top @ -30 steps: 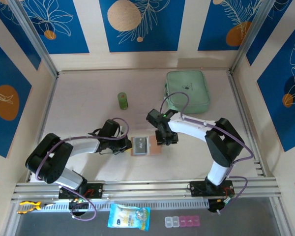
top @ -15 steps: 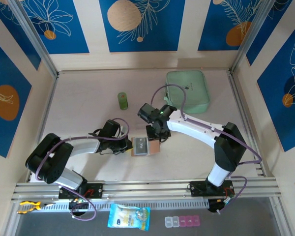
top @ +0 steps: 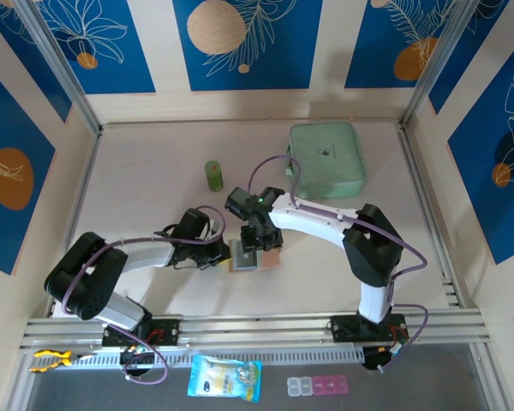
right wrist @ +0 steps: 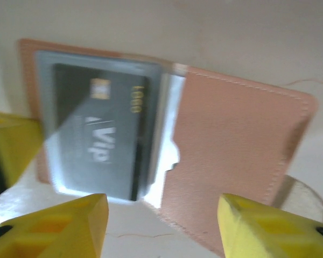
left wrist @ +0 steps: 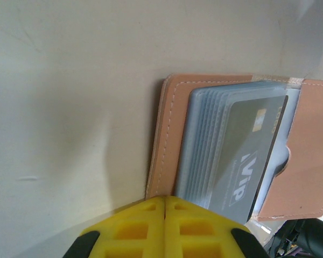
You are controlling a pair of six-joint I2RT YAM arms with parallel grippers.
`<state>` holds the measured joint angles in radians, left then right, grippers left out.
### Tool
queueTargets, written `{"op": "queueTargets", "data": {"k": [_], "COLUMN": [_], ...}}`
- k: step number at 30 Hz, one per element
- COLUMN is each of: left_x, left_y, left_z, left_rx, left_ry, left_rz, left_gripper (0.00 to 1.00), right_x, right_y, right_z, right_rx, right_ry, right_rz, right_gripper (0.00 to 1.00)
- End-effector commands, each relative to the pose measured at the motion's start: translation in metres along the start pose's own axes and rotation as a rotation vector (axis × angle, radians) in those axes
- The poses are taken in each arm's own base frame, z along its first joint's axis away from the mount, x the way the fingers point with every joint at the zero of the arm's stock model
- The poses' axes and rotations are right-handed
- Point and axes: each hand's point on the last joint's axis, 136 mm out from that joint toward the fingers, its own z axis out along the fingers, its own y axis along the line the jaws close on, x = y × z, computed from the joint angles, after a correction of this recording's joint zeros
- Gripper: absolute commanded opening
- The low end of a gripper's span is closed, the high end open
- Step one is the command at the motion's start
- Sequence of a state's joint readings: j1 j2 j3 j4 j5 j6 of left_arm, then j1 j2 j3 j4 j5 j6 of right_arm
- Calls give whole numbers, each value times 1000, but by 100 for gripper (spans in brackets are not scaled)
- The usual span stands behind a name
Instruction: Take the credit cards out of the card holder
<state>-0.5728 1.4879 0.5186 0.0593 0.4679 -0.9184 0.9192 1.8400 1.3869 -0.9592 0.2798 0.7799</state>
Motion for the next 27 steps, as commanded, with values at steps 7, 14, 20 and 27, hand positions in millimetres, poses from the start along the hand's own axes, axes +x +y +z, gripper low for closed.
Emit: {"op": "queueTargets", "data": {"k": [7,14,20,27], "left_x": [14,15,16,17], "left_y": [15,16,17,16], "left_z": [6,6,5,4], "left_rx": [-54,-57,-61,-59], "left_ry": [58,60,59,59], "left_rz": [-32,-34,-35,-36], "left_gripper": [0,0,0,0], "right_x": [8,9,12,24], "right_y": [-41,-47,-49,-53], "right_z": [19,33,46,68], "right_rx": [88,79,57,52], "right_ry": [53,76,95,141], "right_rz": [63,69,72,77], "right_gripper": [71,81,85,84]}}
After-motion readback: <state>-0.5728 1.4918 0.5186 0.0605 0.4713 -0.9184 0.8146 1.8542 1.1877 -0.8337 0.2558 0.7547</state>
